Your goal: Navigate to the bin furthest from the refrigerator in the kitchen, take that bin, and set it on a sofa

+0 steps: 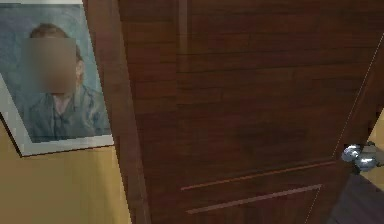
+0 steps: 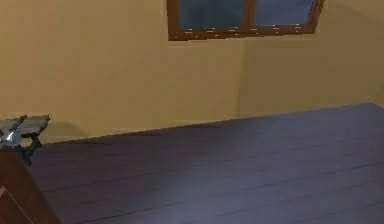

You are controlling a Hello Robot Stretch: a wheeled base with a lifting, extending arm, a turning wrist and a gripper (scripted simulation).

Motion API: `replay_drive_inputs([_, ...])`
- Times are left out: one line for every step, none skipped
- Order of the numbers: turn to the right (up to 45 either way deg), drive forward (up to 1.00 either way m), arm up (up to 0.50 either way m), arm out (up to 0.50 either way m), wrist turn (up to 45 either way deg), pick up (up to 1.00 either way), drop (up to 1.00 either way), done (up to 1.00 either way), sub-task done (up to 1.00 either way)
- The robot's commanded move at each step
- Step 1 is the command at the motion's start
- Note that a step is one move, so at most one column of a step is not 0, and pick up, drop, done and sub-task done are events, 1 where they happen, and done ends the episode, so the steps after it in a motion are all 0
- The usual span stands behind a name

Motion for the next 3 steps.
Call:
replay_drive_inputs([-12.0, 0.00, 0.00, 0.00, 0.0, 0.00, 0.00, 0.00, 0.00])
replay_drive_inputs([0.0, 0.05, 0.00, 0.00, 0.0, 0.00, 0.00, 0.00, 0.00])
replay_drive_inputs([-45.0, 0.00, 0.00, 0.00, 0.0, 0.00, 0.00, 0.00, 0.00])
